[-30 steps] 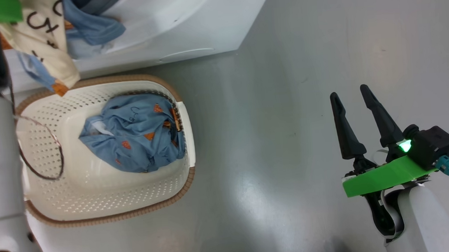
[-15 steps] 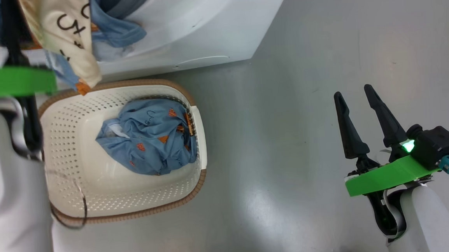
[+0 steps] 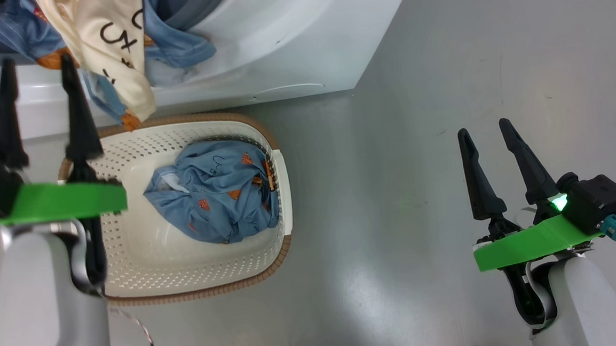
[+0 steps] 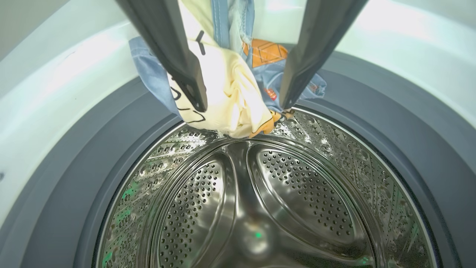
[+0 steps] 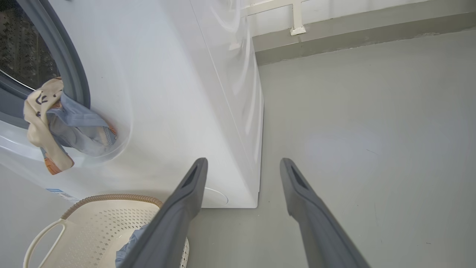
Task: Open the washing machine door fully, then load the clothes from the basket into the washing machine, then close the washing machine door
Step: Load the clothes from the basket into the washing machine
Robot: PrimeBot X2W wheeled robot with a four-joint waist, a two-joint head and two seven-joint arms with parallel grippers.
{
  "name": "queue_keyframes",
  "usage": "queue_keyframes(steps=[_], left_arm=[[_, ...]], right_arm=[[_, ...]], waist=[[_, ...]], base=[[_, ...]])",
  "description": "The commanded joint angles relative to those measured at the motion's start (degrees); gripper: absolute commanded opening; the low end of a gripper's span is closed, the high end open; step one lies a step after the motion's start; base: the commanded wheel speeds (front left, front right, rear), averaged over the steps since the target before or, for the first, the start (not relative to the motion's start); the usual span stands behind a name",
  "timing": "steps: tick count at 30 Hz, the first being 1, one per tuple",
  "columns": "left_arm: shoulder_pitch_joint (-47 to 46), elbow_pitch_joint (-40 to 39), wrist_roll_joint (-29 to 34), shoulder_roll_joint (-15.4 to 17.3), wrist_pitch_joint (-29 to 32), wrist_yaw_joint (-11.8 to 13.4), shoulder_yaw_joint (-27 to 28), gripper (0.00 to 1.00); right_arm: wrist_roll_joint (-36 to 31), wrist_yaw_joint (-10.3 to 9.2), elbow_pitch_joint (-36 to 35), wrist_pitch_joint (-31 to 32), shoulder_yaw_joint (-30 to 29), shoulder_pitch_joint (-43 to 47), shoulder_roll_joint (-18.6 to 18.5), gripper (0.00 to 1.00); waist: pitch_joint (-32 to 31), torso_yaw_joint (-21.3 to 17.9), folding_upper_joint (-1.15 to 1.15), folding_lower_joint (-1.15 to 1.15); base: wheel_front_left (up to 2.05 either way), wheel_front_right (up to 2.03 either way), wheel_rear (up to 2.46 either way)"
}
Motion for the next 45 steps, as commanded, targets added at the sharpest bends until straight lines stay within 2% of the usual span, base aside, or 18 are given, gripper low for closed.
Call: queue_keyframes(steps=[1, 12, 29, 45], left_arm=[[2.9, -2.2, 0.8, 1.4, -0.3, 0.5, 1.4, 1.00], [11.6, -5.4, 0.0, -0.2, -0.3, 2.4, 2.4, 1.00], [21.7, -7.9, -1.9, -0.5, -0.3, 5.6, 1.3, 1.00], [25.2, -7.9, -2.9, -0.6, -0.3, 6.5, 0.5, 1.00]], right_arm=[[-0.4, 0.09, -1.1, -0.4, 1.5, 1.5, 0.2, 1.00], [-0.5, 0.09, -0.9, -0.4, 1.7, 1.5, 0.2, 1.00], [-0.6, 0.09, -0.5, -0.4, 1.7, 1.5, 0.2, 1.00], [-0.5, 0.09, -0.6, -0.4, 1.7, 1.5, 0.2, 1.00]], waist=[[-0.1, 0.1, 0.00, 0.00], [-0.5, 0.3, 0.00, 0.00], [-1.1, 0.7, 0.00, 0.00], [-1.1, 0.6, 0.00, 0.00]], base=[[0.00, 0.00, 0.00], [0.00, 0.00, 0.00], [0.00, 0.00, 0.00], [0.00, 0.00, 0.00]])
